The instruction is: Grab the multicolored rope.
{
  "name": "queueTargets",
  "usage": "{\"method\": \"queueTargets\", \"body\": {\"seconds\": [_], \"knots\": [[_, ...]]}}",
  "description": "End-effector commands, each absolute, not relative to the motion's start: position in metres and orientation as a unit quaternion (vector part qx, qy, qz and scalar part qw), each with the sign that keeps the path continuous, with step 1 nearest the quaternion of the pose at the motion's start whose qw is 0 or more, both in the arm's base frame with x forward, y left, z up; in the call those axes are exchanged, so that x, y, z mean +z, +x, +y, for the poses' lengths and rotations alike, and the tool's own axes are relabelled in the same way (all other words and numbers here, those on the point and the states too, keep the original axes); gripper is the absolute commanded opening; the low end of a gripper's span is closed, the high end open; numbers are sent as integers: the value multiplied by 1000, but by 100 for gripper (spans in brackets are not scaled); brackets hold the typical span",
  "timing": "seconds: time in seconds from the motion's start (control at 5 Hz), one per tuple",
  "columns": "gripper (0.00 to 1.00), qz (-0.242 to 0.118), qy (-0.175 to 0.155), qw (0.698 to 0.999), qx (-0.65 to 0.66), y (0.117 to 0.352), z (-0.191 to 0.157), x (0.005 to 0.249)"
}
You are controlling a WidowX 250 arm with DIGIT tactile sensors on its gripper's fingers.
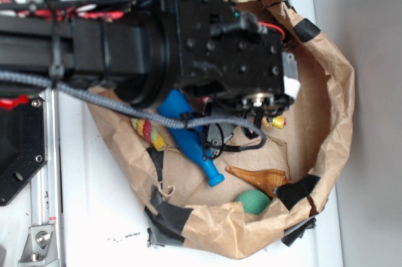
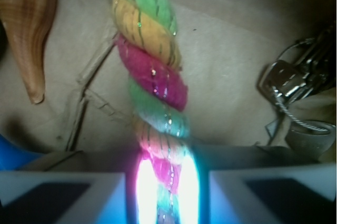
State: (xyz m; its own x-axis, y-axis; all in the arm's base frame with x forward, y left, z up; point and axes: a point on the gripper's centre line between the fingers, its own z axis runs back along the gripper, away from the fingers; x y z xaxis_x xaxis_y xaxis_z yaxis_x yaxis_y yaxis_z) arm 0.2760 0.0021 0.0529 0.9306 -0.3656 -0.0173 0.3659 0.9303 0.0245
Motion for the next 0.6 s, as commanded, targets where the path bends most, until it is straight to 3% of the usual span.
{"method": "queueTargets", "body": {"seconds": [0.0, 0.2, 0.4], "knots": [[0, -115, 53, 983, -131, 265, 28, 159], [0, -116, 53, 986, -105, 272, 26, 170], [0, -83, 63, 990, -89, 281, 21, 160]]}}
